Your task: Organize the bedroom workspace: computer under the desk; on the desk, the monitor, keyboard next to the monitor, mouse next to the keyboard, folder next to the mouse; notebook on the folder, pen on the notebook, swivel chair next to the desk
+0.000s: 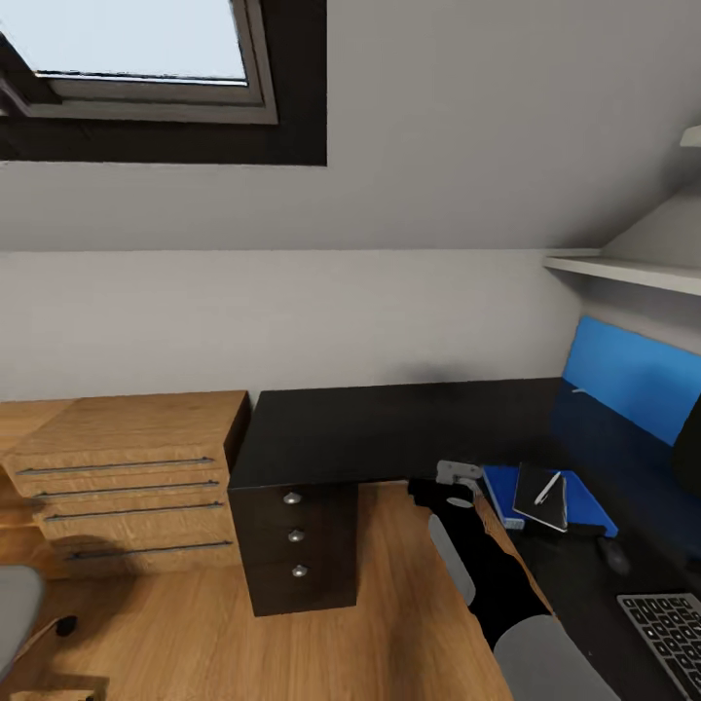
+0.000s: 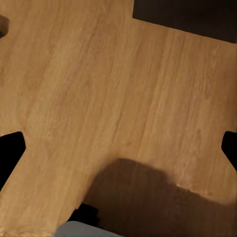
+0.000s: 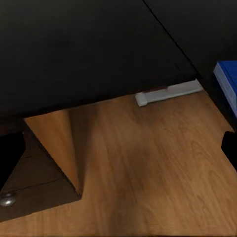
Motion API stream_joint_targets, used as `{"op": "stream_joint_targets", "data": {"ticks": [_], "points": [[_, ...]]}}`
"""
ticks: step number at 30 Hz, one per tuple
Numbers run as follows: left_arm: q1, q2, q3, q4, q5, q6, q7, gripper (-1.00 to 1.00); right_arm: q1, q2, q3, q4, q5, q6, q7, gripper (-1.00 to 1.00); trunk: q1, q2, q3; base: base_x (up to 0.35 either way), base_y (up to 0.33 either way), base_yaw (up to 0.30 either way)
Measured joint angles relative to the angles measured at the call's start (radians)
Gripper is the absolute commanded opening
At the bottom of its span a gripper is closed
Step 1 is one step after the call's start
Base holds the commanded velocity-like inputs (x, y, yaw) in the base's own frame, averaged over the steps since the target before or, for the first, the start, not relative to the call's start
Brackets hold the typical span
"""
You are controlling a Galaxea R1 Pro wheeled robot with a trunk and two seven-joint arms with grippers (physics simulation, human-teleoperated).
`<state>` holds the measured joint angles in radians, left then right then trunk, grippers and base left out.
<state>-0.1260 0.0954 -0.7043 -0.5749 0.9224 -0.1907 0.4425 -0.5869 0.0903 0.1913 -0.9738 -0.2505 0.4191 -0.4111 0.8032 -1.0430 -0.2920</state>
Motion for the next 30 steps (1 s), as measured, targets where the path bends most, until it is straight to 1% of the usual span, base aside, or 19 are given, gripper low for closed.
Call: {"op": "stream_joint_targets", "data": {"ticks": [2, 3, 7, 10, 12, 13, 15, 16, 17, 18, 20, 21, 22, 23, 25, 26, 28, 29, 30], "points": [[0.0, 0.0, 0.008, 0.01, 0.0, 0.0, -0.002, 1.0, 0.0, 0.0, 0.023, 0.013, 0.0, -0.027, -0.001, 1.0, 0.0, 0.0, -0.001, -0.337, 0.0, 0.041], [0.0, 0.0, 0.009, 0.011, 0.0, 0.0, -0.002, 1.0, 0.0, 0.0, 0.027, 0.015, 0.0, -0.03, -0.001, 1.0, 0.0, 0.0, -0.001, -0.333, 0.0, 0.029], [0.0, 0.0, 0.011, 0.014, 0.0, 0.0, -0.002, 1.0, 0.0, 0.0, 0.035, 0.018, 0.0, -0.037, -0.002, 1.0, 0.0, 0.0, -0.001, -0.211, 0.0, 0.014], [0.0, 0.006, 0.014, 0.016, 0.0, -0.001, 0.001, 1.0, 0.0, -0.001, 0.039, 0.021, 0.0, -0.042, -0.001, 1.0, -0.001, 0.0, -0.001, -0.016, 0.0, 0.039], [0.0, 0.01, 0.023, 0.016, 0.0, -0.001, 0.001, 1.0, 0.0, -0.001, 0.041, 0.025, 0.0, -0.043, -0.001, 1.0, -0.001, 0.0, -0.001, -0.005, 0.0, 0.152], [0.0, 0.01, 0.03, 0.016, 0.0, -0.001, 0.0, 1.0, 0.0, -0.001, 0.043, 0.029, 0.0, -0.044, 0.0, 1.0, -0.001, 0.0, -0.001, -0.003, 0.0, 0.208], [0.0, 0.011, 0.058, 0.016, -0.001, 0.0, -0.001, 1.0, 0.0, -0.001, 0.056, 0.042, 0.001, -0.044, 0.0, 1.0, -0.001, 0.0, -0.001, -0.002, 0.0, 0.233], [0.0, 0.011, 0.078, 0.016, -0.001, 0.0, -0.002, 1.0, 0.0, -0.001, 0.072, 0.051, 0.002, -0.045, 0.0, 1.0, -0.001, 0.0, -0.001, -0.001, 0.0, 0.251], [0.0, 0.011, 0.088, 0.016, -0.001, 0.0, -0.002, 1.0, 0.0, 0.0, 0.082, 0.056, 0.002, -0.046, 0.0, 1.0, -0.001, 0.0, -0.001, -0.001, 0.0, 0.261], [0.0, 0.011, 0.105, 0.016, -0.002, 0.001, -0.003, 1.0, 0.0, 0.0, 0.104, 0.069, 0.003, -0.051, 0.0, 1.0, -0.001, 0.0, -0.001, -0.001, 0.0, 0.265], [0.0, 0.012, 0.119, 0.016, -0.002, 0.001, -0.003, 1.0, 0.0, 0.001, 0.13, 0.091, 0.003, -0.063, 0.0, 1.0, -0.001, 0.0, -0.001, 0.0, 0.0, 0.27], [0.0, 0.015, 0.13, 0.016, -0.003, 0.0, -0.003, 1.0, 0.0, 0.004, 0.156, 0.12, 0.003, -0.086, 0.0, 1.0, -0.001, 0.0, -0.001, 0.0, 0.0, 0.274], [0.0, 0.017, 0.135, 0.016, -0.003, 0.0, -0.003, 1.0, 0.0, 0.005, 0.169, 0.137, 0.003, -0.102, 0.0, 1.0, -0.001, 0.0, -0.001, 0.0, 0.0, 0.276], [0.0, 0.023, 0.142, 0.016, -0.004, 0.0, -0.004, 1.0, 0.0, 0.011, 0.191, 0.176, 0.001, -0.14, 0.0, 1.0, -0.001, 0.0, -0.001, 0.0, 0.0, 0.277], [0.0, 0.029, 0.147, 0.016, -0.004, 0.0, -0.004, 1.0, 0.0, 0.017, 0.207, 0.229, 0.001, -0.185, -0.001, 1.0, -0.001, 0.0, -0.001, 0.0, 0.0, 0.278], [0.0, 0.032, 0.15, 0.016, -0.004, 0.0, -0.004, 1.0, 0.0, 0.024, 0.217, 0.292, 0.0, -0.232, 0.0, 1.0, -0.004, 0.007, 0.002, 0.0, 0.0, 0.279], [0.0, 0.035, 0.152, 0.016, -0.004, 0.001, -0.004, 1.0, 0.0, 0.03, 0.223, 0.37, 0.0, -0.286, 0.001, 1.0, -0.012, 0.021, 0.008, 0.0, 0.0, 0.28], [0.0, 0.037, 0.154, 0.016, -0.004, 0.002, -0.005, 1.0, 0.001, 0.034, 0.226, 0.454, 0.0, -0.346, 0.003, 1.0, -0.016, 0.028, 0.011, 0.0, 0.0, 0.28], [0.0, 0.038, 0.155, 0.016, -0.004, 0.003, -0.005, 1.0, 0.0, 0.036, 0.228, 0.502, 0.003, -0.378, 0.003, 1.0, -0.02, 0.035, 0.014, 0.0, 0.0, 0.28]]}}
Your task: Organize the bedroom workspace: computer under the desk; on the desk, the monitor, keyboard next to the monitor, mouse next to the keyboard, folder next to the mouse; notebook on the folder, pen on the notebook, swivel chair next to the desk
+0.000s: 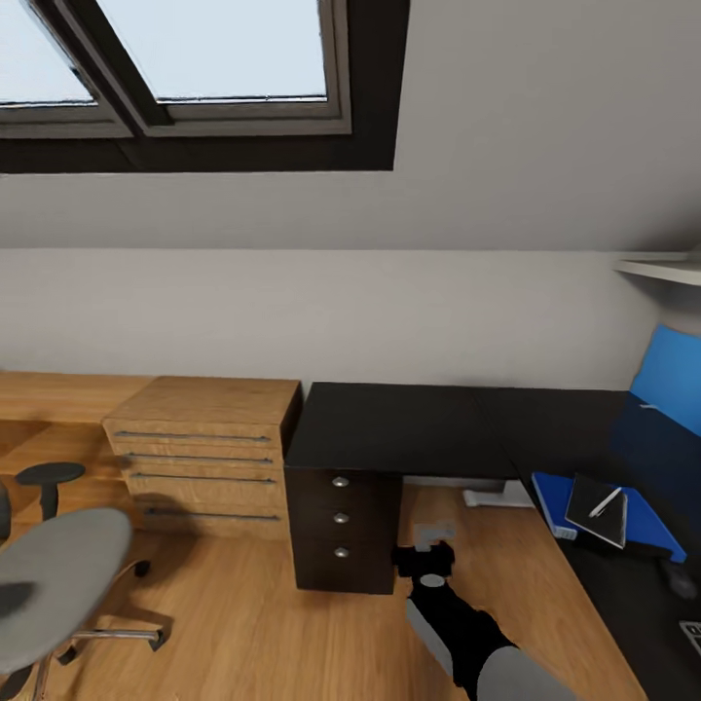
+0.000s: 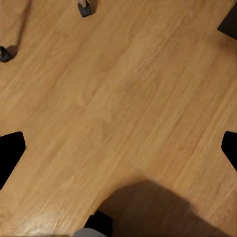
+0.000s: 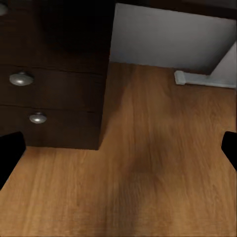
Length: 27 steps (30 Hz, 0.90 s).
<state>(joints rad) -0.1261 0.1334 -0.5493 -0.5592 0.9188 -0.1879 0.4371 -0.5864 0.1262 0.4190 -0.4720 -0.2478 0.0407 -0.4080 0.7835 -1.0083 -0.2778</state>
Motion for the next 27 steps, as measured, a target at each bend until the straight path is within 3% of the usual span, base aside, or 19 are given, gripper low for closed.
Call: {"op": "stream_joint_targets", "data": {"ticks": [3, 6, 10, 14, 15, 19, 22, 27], "points": [[-0.001, 0.002, 0.002, 0.0, 0.002, 0.034, -0.002, 1.0, 0.0, 0.003, 0.005, 0.183, 0.004, -0.159, 0.001, 1.0, -0.011, 0.021, 0.009, 0.0, 0.0, 0.28], [-0.004, -0.001, 0.002, -0.002, 0.003, 0.167, -0.004, 1.0, 0.0, 0.003, 0.002, 0.376, 0.002, -0.378, 0.02, 1.0, -0.023, 0.042, 0.019, 0.0, 0.0, 0.267], [-0.021, -0.006, 0.002, -0.003, 0.005, 0.294, -0.016, 1.0, 0.041, -0.007, -0.001, 0.464, 0.0, -0.511, 0.066, 1.0, -0.038, 0.07, 0.031, 0.0, 0.0, 0.114], [-0.037, -0.014, 0.002, 0.018, 0.005, 0.333, -0.024, 1.0, 0.13, -0.029, 0.001, 0.487, 0.001, -0.553, 0.12, 1.0, -0.054, 0.098, 0.044, 0.0, 0.0, 0.022], [-0.04, -0.016, 0.003, 0.094, 0.004, 0.329, -0.034, 1.0, 0.152, -0.049, -0.002, 0.49, -0.005, -0.558, 0.162, 1.0, -0.058, 0.105, 0.047, 0.0, 0.0, 0.004], [-0.042, -0.017, 0.002, 0.138, 0.002, 0.284, -0.074, 1.0, 0.158, -0.057, 0.002, 0.491, -0.004, -0.56, 0.184, 1.0, -0.073, 0.133, 0.06, 0.0, 0.0, 0.002], [-0.042, -0.028, -0.003, 0.184, -0.005, 0.176, -0.155, 1.0, 0.161, -0.055, 0.003, 0.49, -0.004, -0.563, 0.198, 1.0, -0.084, 0.154, 0.069, 0.0, 0.0, 0.0], [-0.042, -0.032, -0.006, 0.19, -0.007, 0.165, -0.162, 1.0, 0.161, -0.056, 0.001, 0.49, -0.006, -0.564, 0.199, 1.0, -0.104, 0.189, 0.084, 0.0, 0.0, 0.0]]}}
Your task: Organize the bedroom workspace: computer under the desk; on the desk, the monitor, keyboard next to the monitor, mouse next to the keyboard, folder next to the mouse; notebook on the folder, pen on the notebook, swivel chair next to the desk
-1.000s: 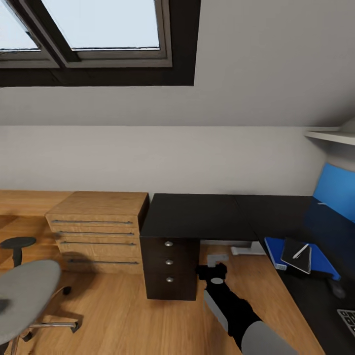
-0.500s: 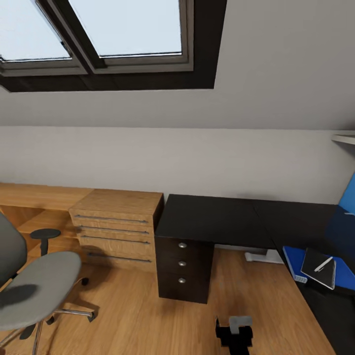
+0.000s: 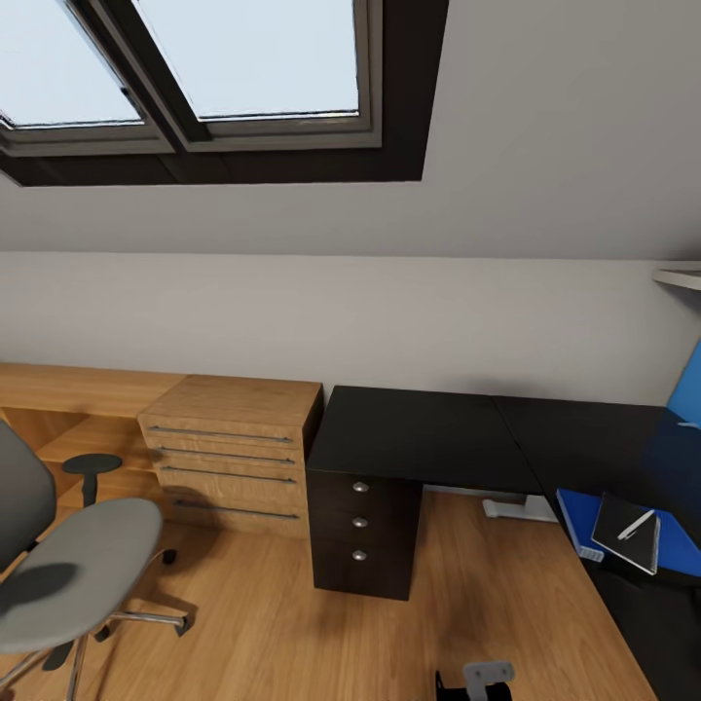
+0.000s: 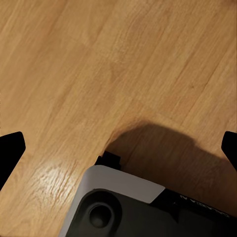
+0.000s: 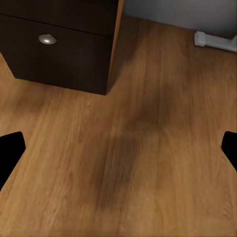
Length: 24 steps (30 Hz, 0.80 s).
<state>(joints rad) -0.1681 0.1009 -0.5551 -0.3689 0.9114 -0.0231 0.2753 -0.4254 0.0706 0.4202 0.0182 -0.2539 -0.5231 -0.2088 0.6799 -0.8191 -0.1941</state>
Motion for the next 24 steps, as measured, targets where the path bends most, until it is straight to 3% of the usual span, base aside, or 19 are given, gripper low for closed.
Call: {"op": "stream_joint_targets", "data": {"ticks": [10, 17, 23, 24], "points": [[0.0, -0.001, -0.001, 0.001, -0.005, -0.003, -0.001, 1.0, 0.0, 0.001, -0.002, 0.003, -0.003, 0.001, -0.001, 1.0, -0.038, 0.07, 0.017, 0.0, 0.0, 0.0], [0.0, -0.001, -0.001, 0.031, -0.002, -0.001, -0.005, 1.0, 0.028, -0.024, -0.006, 0.003, -0.004, -0.024, -0.001, 1.0, -0.065, 0.119, 0.029, 0.0, 0.0, 0.0], [0.0, -0.032, -0.058, 0.14, -0.03, -0.003, -0.013, 1.0, 0.086, -0.048, -0.003, 0.004, -0.004, -0.131, -0.001, 1.0, -0.088, 0.161, 0.038, 0.0, 0.0, 0.002], [0.0, -0.044, -0.076, 0.184, -0.037, -0.027, -0.014, 1.0, 0.122, -0.051, -0.003, 0.003, -0.003, -0.213, -0.003, 1.0, -0.092, 0.168, 0.04, 0.0, 0.0, 0.035]]}}
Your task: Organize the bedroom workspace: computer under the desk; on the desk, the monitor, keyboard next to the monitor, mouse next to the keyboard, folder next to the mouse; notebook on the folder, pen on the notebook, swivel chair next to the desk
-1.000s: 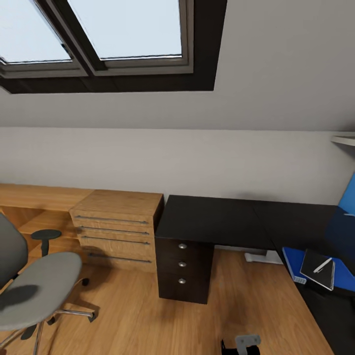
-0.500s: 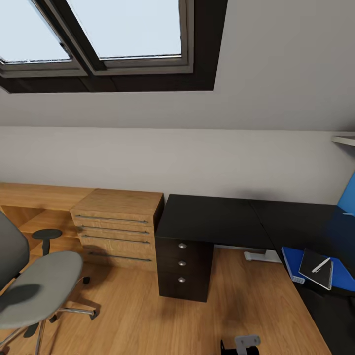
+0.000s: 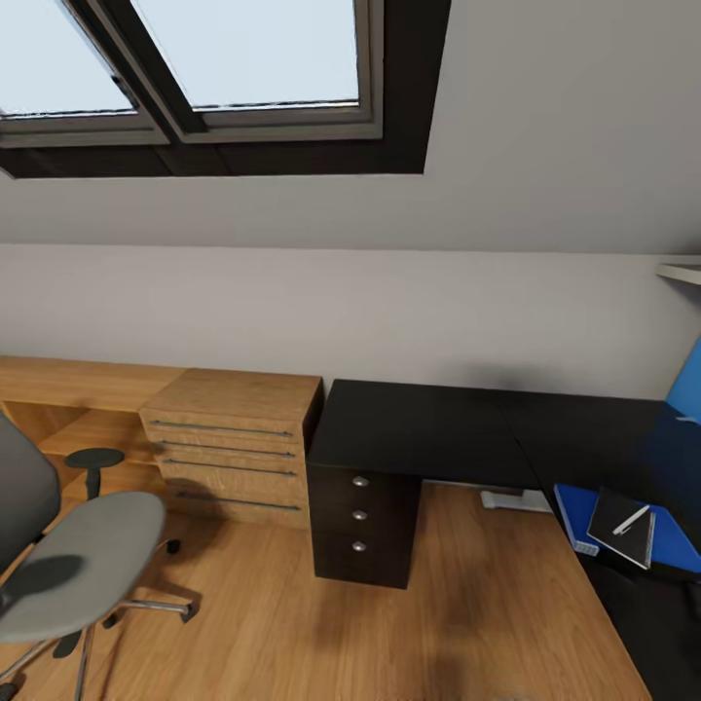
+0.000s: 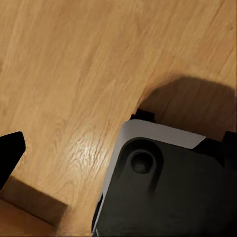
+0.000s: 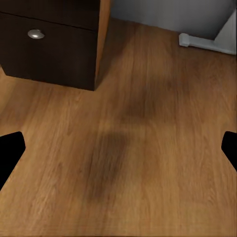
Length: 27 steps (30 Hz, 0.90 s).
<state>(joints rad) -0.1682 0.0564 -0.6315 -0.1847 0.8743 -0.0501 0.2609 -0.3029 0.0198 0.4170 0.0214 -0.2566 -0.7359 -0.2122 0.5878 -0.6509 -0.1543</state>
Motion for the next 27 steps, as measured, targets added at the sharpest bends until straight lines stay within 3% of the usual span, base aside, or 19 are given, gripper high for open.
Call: {"op": "stream_joint_targets", "data": {"ticks": [2, 3, 6, 7, 8, 10, 11, 16, 19, 27], "points": [[0.0, -0.006, -0.011, 0.022, -0.003, -0.038, -0.004, 1.0, 0.028, -0.004, -0.001, 0.0, 0.001, -0.077, -0.002, 1.0, -0.008, 0.014, 0.004, 0.0, 0.0, 0.067], [0.0, -0.01, -0.016, 0.032, -0.004, -0.062, -0.006, 1.0, 0.057, -0.012, -0.004, 0.0, -0.001, -0.154, -0.005, 1.0, -0.011, 0.021, 0.005, 0.0, 0.0, 0.085], [0.0, -0.012, -0.017, 0.036, -0.005, -0.086, -0.006, 1.0, 0.09, -0.02, -0.002, 0.0, 0.0, -0.235, -0.006, 1.0, -0.023, 0.042, 0.01, 0.0, 0.0, 0.091], [0.0, -0.013, -0.018, 0.037, -0.003, -0.172, -0.006, 1.0, 0.101, -0.023, -0.002, -0.001, 0.0, -0.295, -0.007, 1.0, -0.027, 0.049, 0.012, 0.0, 0.0, 0.1], [0.0, -0.013, -0.018, 0.037, -0.002, -0.202, -0.006, 1.0, 0.102, -0.024, -0.001, -0.001, 0.0, -0.303, -0.006, 1.0, -0.031, 0.056, 0.013, 0.0, 0.0, 0.112], [0.0, -0.018, -0.018, 0.039, 0.002, -0.325, -0.007, 1.0, 0.105, -0.028, -0.002, -0.001, 0.0, -0.308, -0.006, 1.0, -0.038, 0.07, 0.017, 0.0, 0.0, 0.147], [0.001, -0.048, -0.02, 0.097, 0.002, -0.561, -0.01, 1.0, 0.108, -0.032, -0.002, -0.002, -0.001, -0.308, -0.007, 1.0, -0.042, 0.077, 0.019, 0.0, 0.0, 0.184], [0.002, -0.061, -0.018, 0.152, 0.003, -0.88, -0.011, 1.0, 0.109, -0.032, -0.001, -0.002, 0.002, -0.308, -0.008, 1.0, -0.061, 0.112, 0.029, 0.0, 0.0, 0.215], [0.004, -0.063, -0.019, 0.157, 0.003, -0.975, -0.012, 1.0, 0.109, -0.033, -0.001, -0.003, 0.002, -0.308, -0.008, 1.0, -0.073, 0.133, 0.037, 0.0, 0.0, 0.242], [0.004, -0.076, -0.022, 0.158, 0.003, -0.995, -0.013, 1.0, 0.109, -0.034, -0.001, -0.003, 0.002, -0.308, -0.008, 1.0, -0.081, 0.148, 0.042, 0.0, 0.0, 0.241]]}}
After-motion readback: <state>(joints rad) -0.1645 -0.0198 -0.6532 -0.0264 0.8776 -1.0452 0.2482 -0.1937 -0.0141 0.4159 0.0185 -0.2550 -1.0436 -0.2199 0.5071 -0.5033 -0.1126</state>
